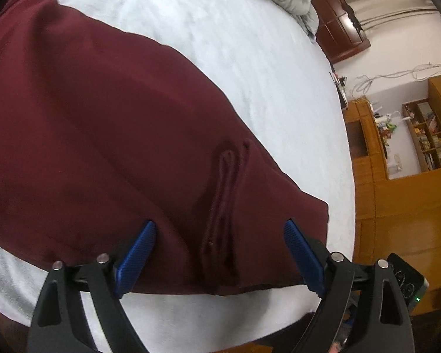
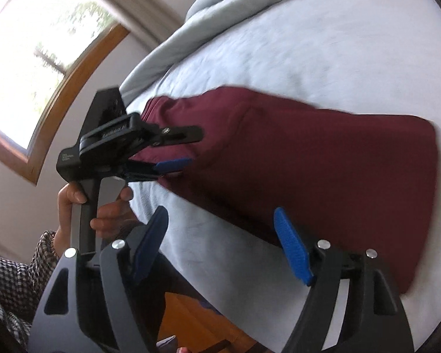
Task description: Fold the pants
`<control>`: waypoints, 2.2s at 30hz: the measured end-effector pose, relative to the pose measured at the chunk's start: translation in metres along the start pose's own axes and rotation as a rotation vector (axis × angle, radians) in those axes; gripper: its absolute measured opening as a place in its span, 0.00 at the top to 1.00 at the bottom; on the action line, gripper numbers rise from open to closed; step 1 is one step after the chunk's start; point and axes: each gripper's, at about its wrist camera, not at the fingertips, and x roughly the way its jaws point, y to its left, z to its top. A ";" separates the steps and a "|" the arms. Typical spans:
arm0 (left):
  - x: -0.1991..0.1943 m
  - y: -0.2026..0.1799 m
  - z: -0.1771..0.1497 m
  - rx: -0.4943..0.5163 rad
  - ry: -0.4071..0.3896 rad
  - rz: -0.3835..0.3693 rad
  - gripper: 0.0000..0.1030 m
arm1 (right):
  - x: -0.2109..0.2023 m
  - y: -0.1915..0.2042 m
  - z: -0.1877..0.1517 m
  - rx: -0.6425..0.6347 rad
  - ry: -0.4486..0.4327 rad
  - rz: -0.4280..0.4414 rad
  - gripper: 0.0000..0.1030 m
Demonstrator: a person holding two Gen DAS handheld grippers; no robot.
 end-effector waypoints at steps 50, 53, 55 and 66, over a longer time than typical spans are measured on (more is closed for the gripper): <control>0.038 -0.029 -0.032 0.171 -0.021 0.217 0.64 | -0.023 -0.161 -0.041 0.545 0.015 0.031 0.67; 0.027 -0.035 -0.033 0.176 -0.042 0.251 0.60 | -0.033 -0.139 -0.029 0.452 0.016 -0.095 0.54; 0.009 -0.050 -0.033 0.217 -0.129 0.275 0.59 | -0.051 -0.120 -0.016 0.345 -0.020 -0.256 0.54; 0.056 -0.083 -0.014 0.298 -0.032 0.129 0.52 | -0.009 -0.106 0.051 0.211 0.006 -0.327 0.68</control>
